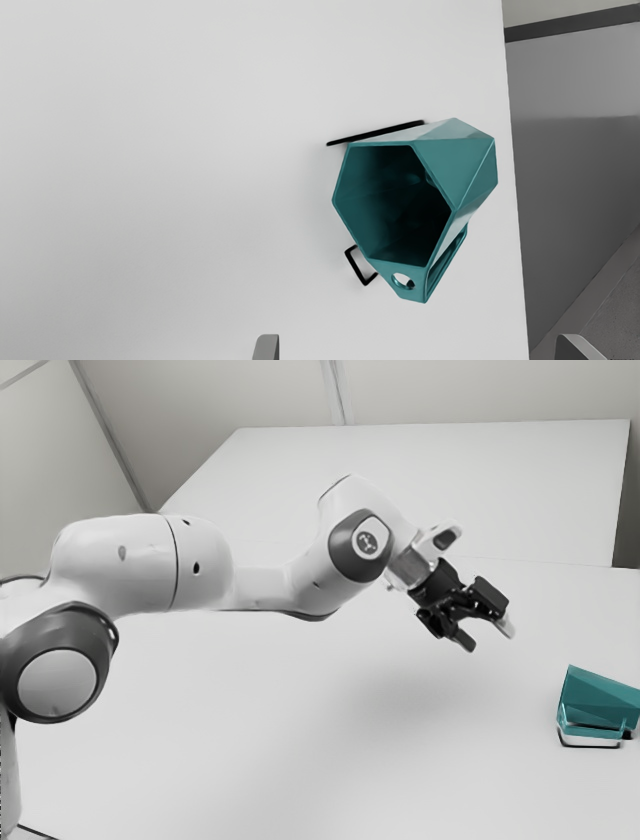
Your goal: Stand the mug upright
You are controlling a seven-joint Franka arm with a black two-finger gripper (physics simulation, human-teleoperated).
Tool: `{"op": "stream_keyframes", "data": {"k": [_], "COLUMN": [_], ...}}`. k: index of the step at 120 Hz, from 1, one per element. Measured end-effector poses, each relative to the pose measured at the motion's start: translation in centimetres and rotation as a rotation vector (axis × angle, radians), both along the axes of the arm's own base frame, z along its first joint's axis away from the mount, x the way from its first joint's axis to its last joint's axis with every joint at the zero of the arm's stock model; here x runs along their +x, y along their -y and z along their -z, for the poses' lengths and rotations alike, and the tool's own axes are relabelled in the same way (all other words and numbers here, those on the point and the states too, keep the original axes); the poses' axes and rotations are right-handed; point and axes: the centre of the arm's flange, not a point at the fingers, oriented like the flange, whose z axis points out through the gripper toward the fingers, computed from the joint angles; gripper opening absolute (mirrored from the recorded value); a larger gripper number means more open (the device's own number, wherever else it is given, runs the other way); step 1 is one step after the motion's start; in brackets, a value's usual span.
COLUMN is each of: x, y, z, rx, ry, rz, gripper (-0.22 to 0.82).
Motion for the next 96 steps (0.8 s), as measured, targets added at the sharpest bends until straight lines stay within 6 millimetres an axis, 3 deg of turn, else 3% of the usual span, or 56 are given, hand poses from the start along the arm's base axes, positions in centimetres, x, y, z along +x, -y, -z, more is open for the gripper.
{"op": "stream_keyframes", "data": {"k": [9, 22, 48, 71, 96], "x": [-0.1, 0.5, -0.2, -1.2, -2.9], "y": [2.7, 5.8, 8.3, 9.8, 12.3], "z": [2.2, 3.8, 5.1, 7.7, 6.9], "rx": [-0.041, -0.092, -0.164, -0.182, -0.227], "ry": [-0.01, 0.005, -0.005, -0.035, -0.033], "rz": [0.004, 0.006, -0.024, -0.041, -0.038], "gripper": [0.6, 0.6, 0.6, 0.6, 0.6]}}
